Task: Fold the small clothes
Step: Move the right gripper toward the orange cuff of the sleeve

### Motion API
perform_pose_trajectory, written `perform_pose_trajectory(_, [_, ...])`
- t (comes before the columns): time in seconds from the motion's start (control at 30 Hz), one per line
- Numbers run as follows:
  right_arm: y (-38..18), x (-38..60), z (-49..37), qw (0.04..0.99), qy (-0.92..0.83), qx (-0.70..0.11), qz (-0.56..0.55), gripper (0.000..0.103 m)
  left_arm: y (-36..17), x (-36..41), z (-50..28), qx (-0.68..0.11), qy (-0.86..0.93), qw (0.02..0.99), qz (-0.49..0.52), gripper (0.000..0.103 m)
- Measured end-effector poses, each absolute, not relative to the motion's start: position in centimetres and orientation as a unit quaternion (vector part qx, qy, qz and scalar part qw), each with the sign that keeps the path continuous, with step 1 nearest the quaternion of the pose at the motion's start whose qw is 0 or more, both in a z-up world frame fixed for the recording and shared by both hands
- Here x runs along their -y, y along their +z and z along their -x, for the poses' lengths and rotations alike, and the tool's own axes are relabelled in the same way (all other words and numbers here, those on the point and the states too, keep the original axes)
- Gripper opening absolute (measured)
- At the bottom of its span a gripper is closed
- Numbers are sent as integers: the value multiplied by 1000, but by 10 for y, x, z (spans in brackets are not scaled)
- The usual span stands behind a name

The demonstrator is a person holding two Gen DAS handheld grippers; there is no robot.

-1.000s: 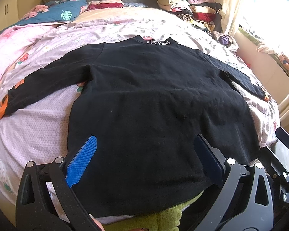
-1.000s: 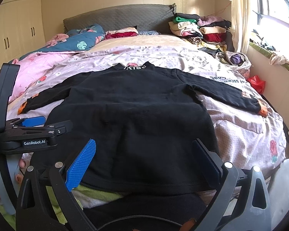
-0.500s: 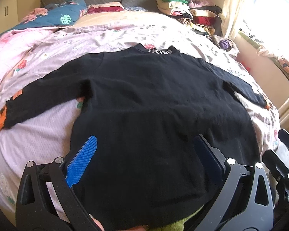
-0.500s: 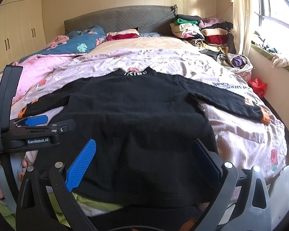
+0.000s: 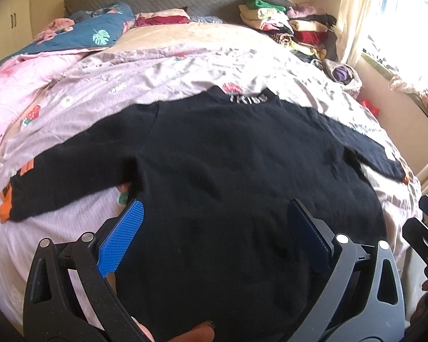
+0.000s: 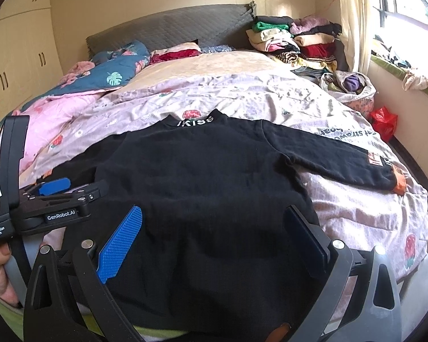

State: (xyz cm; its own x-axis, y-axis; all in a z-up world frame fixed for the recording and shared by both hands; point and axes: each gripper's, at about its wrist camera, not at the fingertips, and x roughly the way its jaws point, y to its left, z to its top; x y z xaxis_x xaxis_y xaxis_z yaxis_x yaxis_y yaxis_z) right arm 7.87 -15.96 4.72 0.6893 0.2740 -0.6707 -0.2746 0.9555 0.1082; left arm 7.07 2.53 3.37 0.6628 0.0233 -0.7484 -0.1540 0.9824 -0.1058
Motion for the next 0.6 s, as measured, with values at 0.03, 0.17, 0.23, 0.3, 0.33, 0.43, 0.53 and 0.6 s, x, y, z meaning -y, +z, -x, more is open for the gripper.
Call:
perform_pose_trajectory(0.03, [50, 159, -83, 919, 150, -363, -2, 99, 35, -27, -74, -407, 51, 908, 83, 95])
perform_pose_trajectory(0.17, [59, 157, -98, 919, 149, -366, -11, 99, 40, -37, -88, -416, 59, 902, 94, 95])
perform_pose_trajectory(0.23, [65, 155, -104, 919, 156, -363, -16, 99, 42, -41, -95, -421, 60, 900, 96, 95])
perform_pose_trajectory(0.3, [72, 154, -111, 921, 153, -358, -16, 99, 48, -46, -103, -413, 68, 903, 100, 95])
perform_pose_trajectory(0.33, [76, 153, -115, 922, 154, -354, -19, 99, 50, -48, -105, -410, 72, 903, 102, 95])
perform_pose_trajectory(0.43, [86, 152, -126, 924, 157, -348, -25, 99, 59, -53, -115, -405, 70, 905, 110, 95])
perform_pose_trajectory(0.53, [97, 152, -135, 929, 151, -336, -23, 99, 69, -54, -127, -399, 67, 907, 116, 95])
perform_pose_trajectory(0.6, [103, 153, -142, 931, 151, -331, -28, 99, 74, -52, -133, -397, 65, 908, 115, 95])
